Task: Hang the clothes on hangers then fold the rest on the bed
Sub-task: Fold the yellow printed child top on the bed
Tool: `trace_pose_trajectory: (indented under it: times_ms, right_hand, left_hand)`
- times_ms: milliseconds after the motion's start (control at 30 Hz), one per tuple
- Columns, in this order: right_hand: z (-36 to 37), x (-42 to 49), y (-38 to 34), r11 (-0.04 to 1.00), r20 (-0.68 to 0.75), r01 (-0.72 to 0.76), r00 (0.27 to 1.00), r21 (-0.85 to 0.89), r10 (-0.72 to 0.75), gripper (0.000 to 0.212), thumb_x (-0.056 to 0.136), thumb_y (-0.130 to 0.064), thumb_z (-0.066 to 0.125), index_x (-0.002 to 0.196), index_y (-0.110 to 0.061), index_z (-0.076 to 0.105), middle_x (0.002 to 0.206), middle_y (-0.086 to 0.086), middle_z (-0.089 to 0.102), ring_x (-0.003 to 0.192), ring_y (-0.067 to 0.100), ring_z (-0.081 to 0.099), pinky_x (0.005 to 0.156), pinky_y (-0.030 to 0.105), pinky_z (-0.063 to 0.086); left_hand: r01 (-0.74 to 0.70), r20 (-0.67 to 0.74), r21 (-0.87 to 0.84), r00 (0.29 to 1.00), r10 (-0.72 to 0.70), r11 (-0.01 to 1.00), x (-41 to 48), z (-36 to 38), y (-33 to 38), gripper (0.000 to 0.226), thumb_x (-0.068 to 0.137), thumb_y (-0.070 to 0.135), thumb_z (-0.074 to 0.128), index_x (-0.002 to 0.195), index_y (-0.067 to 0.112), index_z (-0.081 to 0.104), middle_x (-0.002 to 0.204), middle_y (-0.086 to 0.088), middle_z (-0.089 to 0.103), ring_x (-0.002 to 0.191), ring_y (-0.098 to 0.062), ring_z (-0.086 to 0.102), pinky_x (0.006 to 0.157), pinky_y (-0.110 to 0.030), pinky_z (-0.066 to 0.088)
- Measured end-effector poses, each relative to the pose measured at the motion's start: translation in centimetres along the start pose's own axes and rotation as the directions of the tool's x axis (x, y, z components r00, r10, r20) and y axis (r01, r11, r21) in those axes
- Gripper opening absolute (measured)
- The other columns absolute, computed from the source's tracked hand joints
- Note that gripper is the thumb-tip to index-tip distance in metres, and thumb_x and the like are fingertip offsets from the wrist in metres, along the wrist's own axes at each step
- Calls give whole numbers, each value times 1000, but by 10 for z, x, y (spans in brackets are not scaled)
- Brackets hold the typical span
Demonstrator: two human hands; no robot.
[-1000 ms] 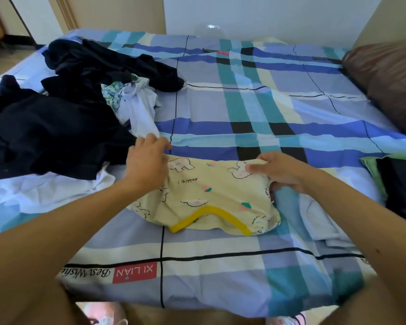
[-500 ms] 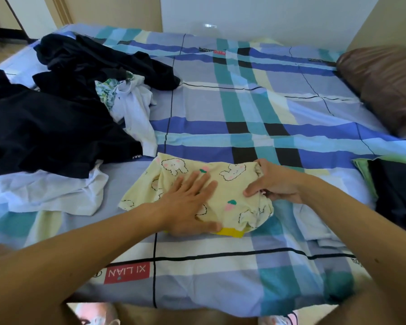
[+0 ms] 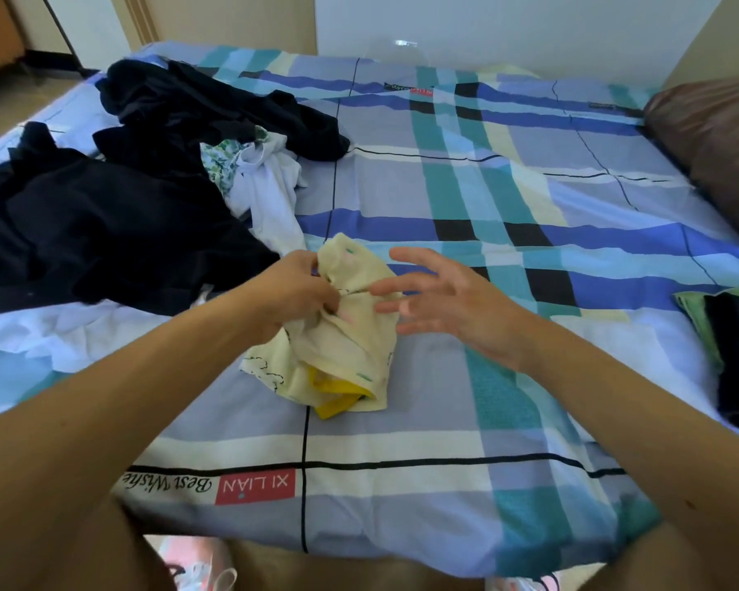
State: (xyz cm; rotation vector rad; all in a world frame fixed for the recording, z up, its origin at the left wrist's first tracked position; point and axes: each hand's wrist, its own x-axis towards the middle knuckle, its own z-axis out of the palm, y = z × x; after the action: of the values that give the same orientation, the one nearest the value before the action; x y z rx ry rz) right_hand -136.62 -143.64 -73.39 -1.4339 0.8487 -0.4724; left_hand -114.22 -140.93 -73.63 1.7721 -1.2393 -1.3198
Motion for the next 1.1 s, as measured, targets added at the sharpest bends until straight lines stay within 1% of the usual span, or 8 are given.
trace_pose_trajectory:
  times_ms: [100,167,233,267,400,600,900,1100]
  right_hand:
    - [5,3,18,950,-53,65,995,-304,-85,58,90,-8,73,141,-25,51,133,-3,62,121,10,60,103,31,52]
    - [12,1,34,828,56,135,991,-543,-125,60,92,-22,73,146,-31,47,149,-8,47,136,2,43,113,22,36]
    - [22,1,51,621,200,224,974,-751,-109,59,96,-42,63,151,-32,44,162,-4,31,148,9,27,120,24,23]
    - [28,1,58,526,236,242,969,-815,-80,61,94,-54,54,151,-32,44,164,-1,27,150,17,24,122,33,23]
    - [48,3,63,492,96,183,976,-851,-197,59,86,-64,42,129,-28,62,137,-1,49,126,23,45,105,47,41]
    - [73,12,55,690,-94,200,927,-695,-364,24,89,-49,60,90,-25,59,90,-10,54,85,10,51,80,39,47]
    - [120,52,45,462,-123,133,867,-877,-482,19,89,-35,64,98,-20,61,99,-3,61,92,19,56,76,36,42]
    - [122,65,44,487,-174,58,892,-871,-418,16,95,-26,57,84,-17,65,81,-1,64,76,23,60,61,35,40]
  left_hand:
    - [45,-66,253,997,-29,966,11,-17,-14,42,77,7,67,119,11,62,106,-7,68,97,-26,66,83,-39,58]
    - [139,-151,682,987,-47,718,10,-20,-22,65,79,26,71,135,10,43,118,-10,59,106,-32,60,87,-45,53]
    - [151,-230,908,959,164,390,9,-14,-28,75,87,32,67,147,14,26,132,-11,47,120,-36,49,94,-47,44]
    - [67,-182,934,934,308,350,8,-9,-29,73,88,26,64,149,17,26,135,-10,44,122,-34,46,96,-47,44]
    - [-401,133,770,861,491,495,11,1,-32,48,88,0,50,126,28,58,125,6,49,118,-18,47,89,-46,50]
    - [-367,149,783,894,422,502,32,-22,-30,37,91,0,56,110,29,69,113,3,51,110,-18,49,95,-42,46]
    - [-380,189,678,917,350,630,69,-33,-29,20,97,20,60,110,23,75,109,9,64,100,-7,57,84,-17,38]
    - [-374,216,667,925,313,645,77,-37,-40,24,91,18,63,111,27,71,119,9,68,106,-13,61,94,-29,47]
